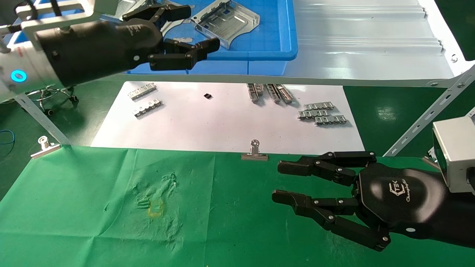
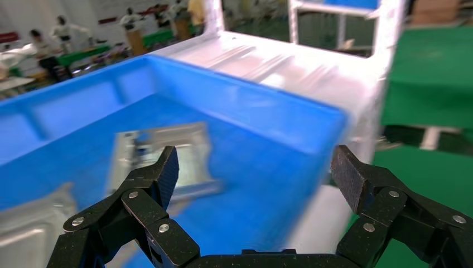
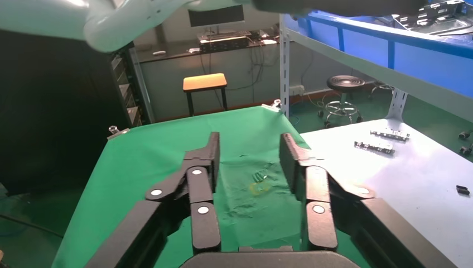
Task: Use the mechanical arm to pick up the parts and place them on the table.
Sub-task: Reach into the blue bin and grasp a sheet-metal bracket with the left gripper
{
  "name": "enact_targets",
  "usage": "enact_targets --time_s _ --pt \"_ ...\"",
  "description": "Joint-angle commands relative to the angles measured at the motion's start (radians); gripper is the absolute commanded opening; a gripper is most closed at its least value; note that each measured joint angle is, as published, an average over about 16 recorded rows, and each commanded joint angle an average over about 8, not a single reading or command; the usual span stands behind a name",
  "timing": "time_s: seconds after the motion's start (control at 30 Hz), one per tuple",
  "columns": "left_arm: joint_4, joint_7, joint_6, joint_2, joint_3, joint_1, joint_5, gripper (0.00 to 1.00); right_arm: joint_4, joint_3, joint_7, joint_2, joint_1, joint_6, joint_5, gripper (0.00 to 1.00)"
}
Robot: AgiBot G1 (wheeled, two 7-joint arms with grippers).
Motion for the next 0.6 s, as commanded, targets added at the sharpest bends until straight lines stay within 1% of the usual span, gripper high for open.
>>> enact_targets --time_s 0.03,0.17,0.33,0.53,0.57,0.6 --pt "0.076 0.016 -0.011 0.035 0.025 -0.061 0.048 1.0 0.0 0.0 0.0 0.0 0.0 0.0 0.0 0.0" --pt "0.255 0.074 -0.048 0.11 0.051 -0.164 0.104 1.0 0.0 0.0 0.0 0.0 0.0 0.0 0.0 0.0" --pt "0.456 0.132 -0.147 0.206 0.071 -0.268 0.156 1.0 0.0 0.0 0.0 0.0 0.0 0.0 0.0 0.0" --pt "0.615 0.162 -0.264 0.302 0.089 -0.346 0.196 1.0 0.0 0.0 0.0 0.0 0.0 0.0 0.0 0.0" --pt "0.633 0.164 -0.274 0.313 0.091 -0.354 0.199 0.98 0.0 0.0 0.0 0.0 0.0 0.0 0.0 0.0" --pt "0.649 0.166 -0.283 0.323 0.093 -0.361 0.201 0.94 0.0 0.0 0.0 0.0 0.0 0.0 0.0 0.0"
